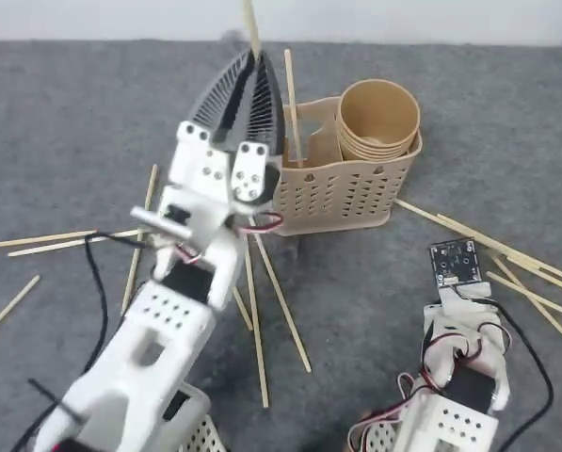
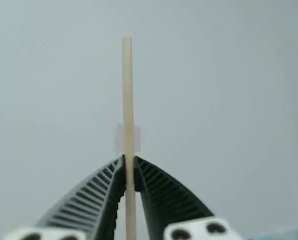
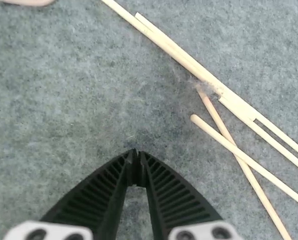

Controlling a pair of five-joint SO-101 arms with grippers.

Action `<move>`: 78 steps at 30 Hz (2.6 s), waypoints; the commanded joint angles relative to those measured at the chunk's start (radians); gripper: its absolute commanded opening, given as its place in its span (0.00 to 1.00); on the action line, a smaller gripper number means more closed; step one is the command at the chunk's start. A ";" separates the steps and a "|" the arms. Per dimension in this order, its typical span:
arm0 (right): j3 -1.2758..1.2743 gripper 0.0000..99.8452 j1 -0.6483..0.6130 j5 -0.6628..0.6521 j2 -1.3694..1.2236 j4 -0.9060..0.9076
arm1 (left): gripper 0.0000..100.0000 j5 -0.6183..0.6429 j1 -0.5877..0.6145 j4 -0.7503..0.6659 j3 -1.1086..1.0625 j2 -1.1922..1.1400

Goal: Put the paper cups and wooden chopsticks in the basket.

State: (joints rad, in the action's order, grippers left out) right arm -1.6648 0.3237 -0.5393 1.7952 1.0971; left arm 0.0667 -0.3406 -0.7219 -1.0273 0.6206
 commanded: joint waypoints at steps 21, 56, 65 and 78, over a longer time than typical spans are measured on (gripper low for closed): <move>-0.020 0.01 -0.002 -0.014 -0.005 -0.001 | 0.13 0.025 0.008 0.508 0.028 0.144; -0.020 0.01 -0.002 -0.014 -0.010 -0.001 | 0.13 -0.155 0.618 1.344 0.317 -0.293; -0.020 0.01 -0.002 -0.014 -0.008 -0.001 | 0.13 -0.181 0.621 1.223 0.521 -0.706; -0.020 0.01 -0.002 -0.014 -0.007 -0.001 | 0.13 -0.180 0.647 1.333 0.842 -1.022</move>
State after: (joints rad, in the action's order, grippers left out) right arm -1.6648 0.3237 -0.5393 1.7952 1.0971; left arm -0.1005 0.2992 0.5854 -0.2555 -0.3951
